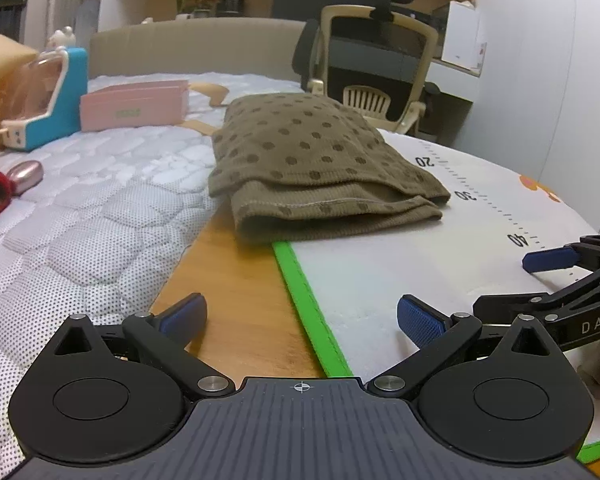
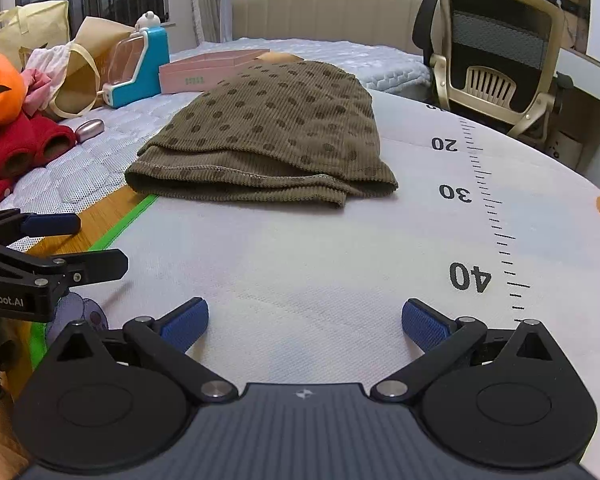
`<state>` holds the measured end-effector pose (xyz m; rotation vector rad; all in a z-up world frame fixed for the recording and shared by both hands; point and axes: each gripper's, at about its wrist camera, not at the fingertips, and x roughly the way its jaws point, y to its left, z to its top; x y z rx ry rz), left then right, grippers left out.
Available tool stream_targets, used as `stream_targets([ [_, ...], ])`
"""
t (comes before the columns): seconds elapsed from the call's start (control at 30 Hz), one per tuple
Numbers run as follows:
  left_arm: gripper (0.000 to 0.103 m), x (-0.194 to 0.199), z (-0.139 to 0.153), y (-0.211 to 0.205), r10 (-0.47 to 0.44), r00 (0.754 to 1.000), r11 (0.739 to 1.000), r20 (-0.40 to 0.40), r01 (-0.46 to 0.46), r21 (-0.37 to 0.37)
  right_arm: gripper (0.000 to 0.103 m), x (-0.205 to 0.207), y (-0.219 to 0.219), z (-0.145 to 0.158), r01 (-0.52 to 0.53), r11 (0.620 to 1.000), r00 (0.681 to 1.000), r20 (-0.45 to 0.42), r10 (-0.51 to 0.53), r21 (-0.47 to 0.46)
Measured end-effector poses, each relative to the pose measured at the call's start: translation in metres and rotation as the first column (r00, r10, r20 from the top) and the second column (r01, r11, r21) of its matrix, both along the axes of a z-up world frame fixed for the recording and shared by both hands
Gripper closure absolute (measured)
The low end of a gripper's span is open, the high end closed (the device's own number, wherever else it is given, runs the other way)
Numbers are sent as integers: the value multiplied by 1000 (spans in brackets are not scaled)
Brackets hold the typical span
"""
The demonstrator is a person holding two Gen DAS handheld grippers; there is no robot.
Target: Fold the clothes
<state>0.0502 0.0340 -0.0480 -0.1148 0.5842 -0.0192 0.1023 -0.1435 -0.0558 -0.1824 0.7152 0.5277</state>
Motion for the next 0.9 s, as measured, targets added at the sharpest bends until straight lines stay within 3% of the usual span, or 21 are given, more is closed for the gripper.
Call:
stream_targets([
  [0.9, 0, 1, -1, 3, 8, 1000, 1000, 14, -8, -17, 0, 2, -1, 0, -1, 1000, 1000, -3, 1, 4],
])
